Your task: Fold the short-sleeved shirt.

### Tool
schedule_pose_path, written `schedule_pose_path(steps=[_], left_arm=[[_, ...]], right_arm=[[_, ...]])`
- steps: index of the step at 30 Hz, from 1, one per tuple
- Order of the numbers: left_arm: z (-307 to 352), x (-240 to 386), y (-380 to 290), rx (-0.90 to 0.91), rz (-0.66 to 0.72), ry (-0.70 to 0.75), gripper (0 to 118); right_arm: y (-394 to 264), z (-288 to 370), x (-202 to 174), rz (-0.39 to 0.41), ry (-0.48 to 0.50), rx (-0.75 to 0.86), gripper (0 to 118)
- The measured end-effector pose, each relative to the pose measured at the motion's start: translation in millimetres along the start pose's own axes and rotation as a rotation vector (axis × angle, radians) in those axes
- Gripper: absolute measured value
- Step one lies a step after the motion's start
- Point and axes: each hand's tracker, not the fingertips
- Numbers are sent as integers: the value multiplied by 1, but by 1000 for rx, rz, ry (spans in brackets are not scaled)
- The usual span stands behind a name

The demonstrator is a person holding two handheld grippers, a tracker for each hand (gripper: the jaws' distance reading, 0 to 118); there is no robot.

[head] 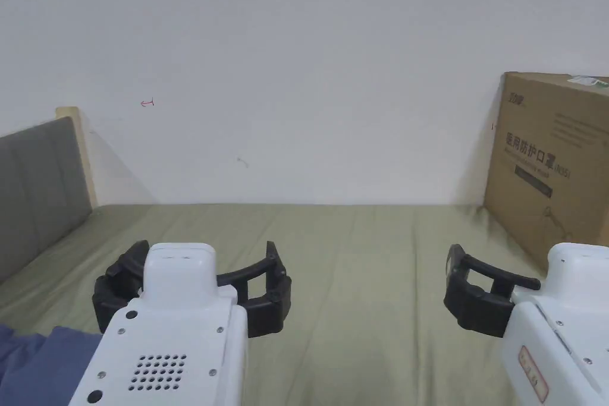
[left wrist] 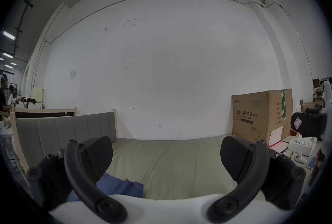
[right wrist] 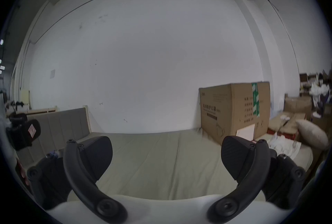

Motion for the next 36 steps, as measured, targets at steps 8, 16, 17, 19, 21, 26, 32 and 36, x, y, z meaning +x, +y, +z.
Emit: schedule_pose_path(steps=[8,16,17,19,21,26,32,36], left_arm=[[-5,4,-4,-61,43,-42,118],[-2,12,-5,-31,41,-53,118],[-2,11,-4,-26,50,-58,118],[-1,10,-3,-20,71,-64,118],[-1,10,-1,-16,84,-56,118],[-2,7,0,-30,118,-62,118],[-5,5,-1,-49,108,-41,118],[-8,6,-2,-72,81,-42,118]], right_arm=[[1,4,14,19,-22,6,118],[9,11,12,48,6,50,118],[11,11,11,48,10,50,118],[14,10,10,52,5,52,118],[16,8,10,45,21,40,118],[13,8,11,28,-5,51,118],[10,7,11,56,16,43,118],[10,9,7,46,63,47,118]])
